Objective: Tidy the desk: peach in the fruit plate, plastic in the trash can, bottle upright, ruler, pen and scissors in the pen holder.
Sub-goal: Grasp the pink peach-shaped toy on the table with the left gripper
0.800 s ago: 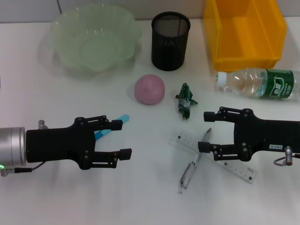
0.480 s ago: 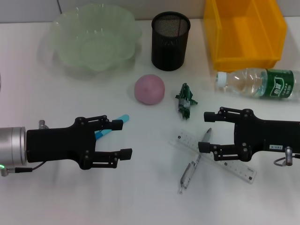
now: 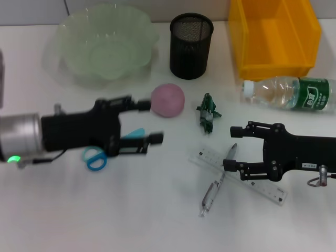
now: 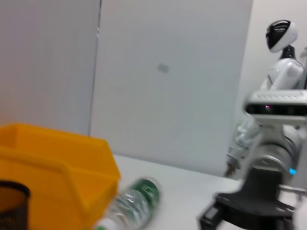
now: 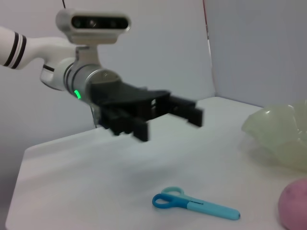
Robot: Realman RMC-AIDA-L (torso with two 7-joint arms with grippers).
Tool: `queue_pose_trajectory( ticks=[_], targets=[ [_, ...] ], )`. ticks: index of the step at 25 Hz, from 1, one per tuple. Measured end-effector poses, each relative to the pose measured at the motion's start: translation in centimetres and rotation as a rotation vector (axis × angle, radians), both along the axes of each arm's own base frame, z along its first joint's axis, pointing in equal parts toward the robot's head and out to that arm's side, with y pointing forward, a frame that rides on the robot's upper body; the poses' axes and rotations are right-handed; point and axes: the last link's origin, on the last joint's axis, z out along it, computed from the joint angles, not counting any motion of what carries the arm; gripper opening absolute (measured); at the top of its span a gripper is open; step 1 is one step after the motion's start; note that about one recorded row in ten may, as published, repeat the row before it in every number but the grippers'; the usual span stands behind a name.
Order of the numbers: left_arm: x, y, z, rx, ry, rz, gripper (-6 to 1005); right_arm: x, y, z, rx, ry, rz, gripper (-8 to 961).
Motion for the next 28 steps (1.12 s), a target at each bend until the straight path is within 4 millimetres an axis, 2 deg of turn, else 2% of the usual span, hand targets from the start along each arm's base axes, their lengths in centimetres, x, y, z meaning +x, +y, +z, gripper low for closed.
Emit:
queue_pose_trajectory(
  ticks=[1,2,3,7,8,9,13,20,28],
  targets=[
    [0.0,0.0,0.0,0.000,0.000,0.000,825,0.0,0.0,0.0,0.001,0.001,-0.001,828],
    [0.6,0.8,-0.3,0.028,0.003,0.000,825,0.0,0.0,0.0,0.002,0.001,-0.002,828],
    [1.7,2.7,-1.1,0.086,0.029,0.020,825,0.1,-0.1,0.0,0.002,0.002,-0.006,827],
    [2.5,4.3,-1.9,0.131,0.067,0.037,825,0.2,-0.2,0.0,0.004,0.004,-0.010,826],
    [3.7,6.2,-3.4,0.156,0.135,0.041,826,0.2,-0.2,0.0,0.004,0.004,-0.010,826],
    [3.7,6.2,-3.4,0.156,0.135,0.041,826,0.2,-0.2,0.0,0.005,0.004,-0.010,826],
    [4.5,8.3,-5.5,0.184,0.281,0.059,826,0.3,-0.2,0.1,0.010,0.004,-0.013,824],
    [3.9,9.3,-7.1,0.213,0.450,0.082,826,0.4,-0.3,0.2,0.013,0.006,-0.020,822],
    [3.5,9.2,-8.6,0.237,0.588,0.065,826,0.6,-0.3,0.3,0.016,0.005,-0.026,820]
  ],
)
